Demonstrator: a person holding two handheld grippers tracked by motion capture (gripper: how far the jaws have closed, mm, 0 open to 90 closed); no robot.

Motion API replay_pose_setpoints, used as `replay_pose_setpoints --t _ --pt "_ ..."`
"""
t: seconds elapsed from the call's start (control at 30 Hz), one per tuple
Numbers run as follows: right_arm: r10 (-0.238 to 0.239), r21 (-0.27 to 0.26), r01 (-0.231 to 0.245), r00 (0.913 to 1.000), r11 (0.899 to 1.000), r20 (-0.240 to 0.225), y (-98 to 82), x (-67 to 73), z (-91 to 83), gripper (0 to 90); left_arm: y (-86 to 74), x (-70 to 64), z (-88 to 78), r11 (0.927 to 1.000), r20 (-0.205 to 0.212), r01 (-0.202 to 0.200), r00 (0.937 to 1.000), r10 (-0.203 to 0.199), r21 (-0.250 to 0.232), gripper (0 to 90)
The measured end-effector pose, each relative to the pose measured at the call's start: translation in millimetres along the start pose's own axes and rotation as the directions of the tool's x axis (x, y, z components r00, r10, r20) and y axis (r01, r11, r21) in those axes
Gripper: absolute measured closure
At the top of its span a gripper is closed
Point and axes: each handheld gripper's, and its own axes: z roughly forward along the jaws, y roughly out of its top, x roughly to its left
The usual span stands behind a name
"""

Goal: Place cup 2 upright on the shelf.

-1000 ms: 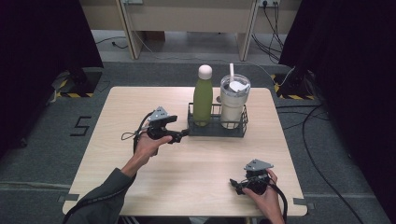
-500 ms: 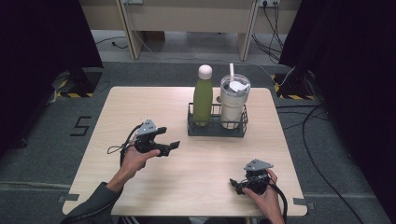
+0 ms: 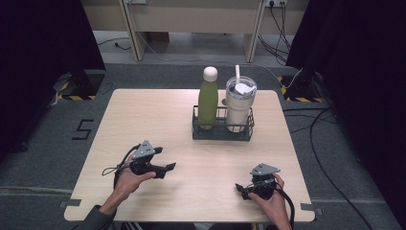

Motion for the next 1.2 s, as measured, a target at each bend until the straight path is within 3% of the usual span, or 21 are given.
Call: replay_pose_setpoints --t 0.33,0.6,0.77,0.87,1.03,1.2 --pt "-0.001 0.000 0.001 1.0000 1.000 0.001 0.1 -0.1 0.1 6.2 -33.7 1.4 -12.6 0.9955 -0.003 0.027 0.9996 -0.026 0.091 14.7" --pt "0.001 0.001 -0.001 1.0000 1.000 0.001 0.1 0.1 0.1 6.2 -46.2 0.1 -12.1 0.9867 -0.012 0.010 0.9999 -0.008 0.162 14.8" --pt "0.001 0.001 -0.001 1.0000 1.000 0.001 0.1 0.1 0.1 6.2 -52.0 -5.1 -14.4 0.9776 -0.015 -0.027 0.9994 0.031 0.209 14.8" --pt "0.001 0.000 -0.001 1.0000 1.000 0.000 0.1 0.1 0.1 6.3 -55.1 -6.9 -17.7 0.9744 -0.031 -0.041 0.9983 0.049 0.221 14.9" --pt "-0.008 -0.001 0.008 1.0000 1.000 -0.003 0.1 -0.1 0.2 6.2 -59.7 -5.7 -24.3 0.9748 -0.044 -0.033 0.9981 0.043 0.221 14.3" --pt "-0.009 -0.001 0.009 1.0000 1.000 0.000 0.0 0.3 0.0 6.6 -62.3 -4.4 -23.8 0.9796 -0.040 -0.035 0.9982 0.043 0.198 12.1"
